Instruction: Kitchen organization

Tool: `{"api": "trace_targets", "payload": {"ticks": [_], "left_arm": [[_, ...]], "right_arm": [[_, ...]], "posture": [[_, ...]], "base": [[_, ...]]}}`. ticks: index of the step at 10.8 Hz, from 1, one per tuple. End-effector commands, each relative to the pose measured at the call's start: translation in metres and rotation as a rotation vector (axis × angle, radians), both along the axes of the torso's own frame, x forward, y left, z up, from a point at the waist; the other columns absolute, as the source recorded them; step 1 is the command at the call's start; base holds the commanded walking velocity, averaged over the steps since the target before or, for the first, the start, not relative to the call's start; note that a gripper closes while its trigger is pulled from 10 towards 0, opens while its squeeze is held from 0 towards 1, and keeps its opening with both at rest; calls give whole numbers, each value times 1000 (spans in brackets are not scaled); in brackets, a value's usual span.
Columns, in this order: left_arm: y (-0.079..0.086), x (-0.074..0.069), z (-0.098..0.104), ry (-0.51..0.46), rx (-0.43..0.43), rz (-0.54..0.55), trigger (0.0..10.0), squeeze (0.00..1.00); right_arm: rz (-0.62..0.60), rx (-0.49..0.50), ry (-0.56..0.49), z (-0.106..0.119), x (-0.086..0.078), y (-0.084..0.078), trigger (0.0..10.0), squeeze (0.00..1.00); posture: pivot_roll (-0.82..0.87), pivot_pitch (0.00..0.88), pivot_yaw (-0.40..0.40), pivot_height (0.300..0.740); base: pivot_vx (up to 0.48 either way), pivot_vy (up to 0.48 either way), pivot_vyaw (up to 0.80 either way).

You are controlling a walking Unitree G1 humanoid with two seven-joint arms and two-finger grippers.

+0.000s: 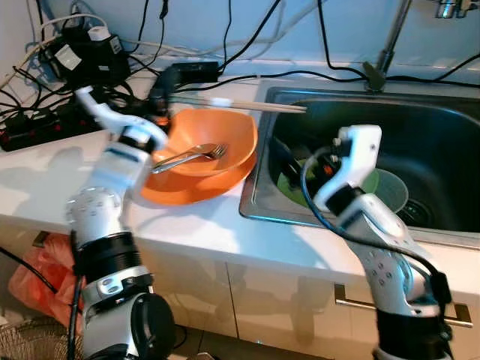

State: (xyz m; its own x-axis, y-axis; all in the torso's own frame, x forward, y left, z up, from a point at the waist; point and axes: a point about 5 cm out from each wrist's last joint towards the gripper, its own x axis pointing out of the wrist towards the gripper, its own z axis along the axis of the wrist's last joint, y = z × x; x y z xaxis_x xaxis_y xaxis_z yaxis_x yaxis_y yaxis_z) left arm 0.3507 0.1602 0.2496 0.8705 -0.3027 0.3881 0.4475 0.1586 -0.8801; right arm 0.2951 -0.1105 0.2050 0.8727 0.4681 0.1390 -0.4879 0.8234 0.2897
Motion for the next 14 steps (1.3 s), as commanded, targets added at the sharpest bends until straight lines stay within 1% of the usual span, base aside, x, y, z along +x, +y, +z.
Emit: {"api": "trace_targets", "payload": {"ticks": [1,2,3,4,6,8,9,10,11,12,14], "left_arm": [[0,3,-2,0,8,4,0,0],[-3,7,-5,5,-1,8,0,0],[-9,11,-5,2,-10,9,0,0],[-13,14,-5,6,-21,11,0,0],[-18,20,-5,10,-43,23,0,0],[-33,19,-4,1,-54,-21,0,0],[-41,17,-5,2,-65,-47,0,0],[-47,15,-6,4,-62,-67,0,0],[-54,13,-13,19,-52,-87,0,0],[-56,11,-13,22,-59,-95,0,0],[-61,5,-7,2,-82,-135,0,0]], "right_arm": [[20,43,7,6,0,4,10000,0],[63,124,34,10,-1,9,10000,0],[95,241,84,14,0,11,10000,0],[117,303,101,17,0,12,10000,0],[181,374,128,21,-3,16,10000,0],[168,453,157,23,0,20,10000,0],[137,521,152,28,5,22,10000,0],[132,586,136,35,8,21,10000,0],[129,646,113,44,11,19,10000,0],[105,667,119,44,14,17,10000,0],[78,699,107,48,17,15,10000,0]], "posture": [[50,31,113,740],[50,31,113,740],[39,24,113,740],[39,24,113,740],[32,22,115,740],[28,22,114,740],[29,22,116,740],[34,22,117,740],[38,22,117,740],[38,25,118,740],[36,29,121,740]], "base": [[0,0,0],[0,0,0],[0,0,0],[0,0,0],[0,0,0],[0,0,0],[0,0,0],[0,0,0],[0,0,0],[0,0,0],[0,0,0]]}}
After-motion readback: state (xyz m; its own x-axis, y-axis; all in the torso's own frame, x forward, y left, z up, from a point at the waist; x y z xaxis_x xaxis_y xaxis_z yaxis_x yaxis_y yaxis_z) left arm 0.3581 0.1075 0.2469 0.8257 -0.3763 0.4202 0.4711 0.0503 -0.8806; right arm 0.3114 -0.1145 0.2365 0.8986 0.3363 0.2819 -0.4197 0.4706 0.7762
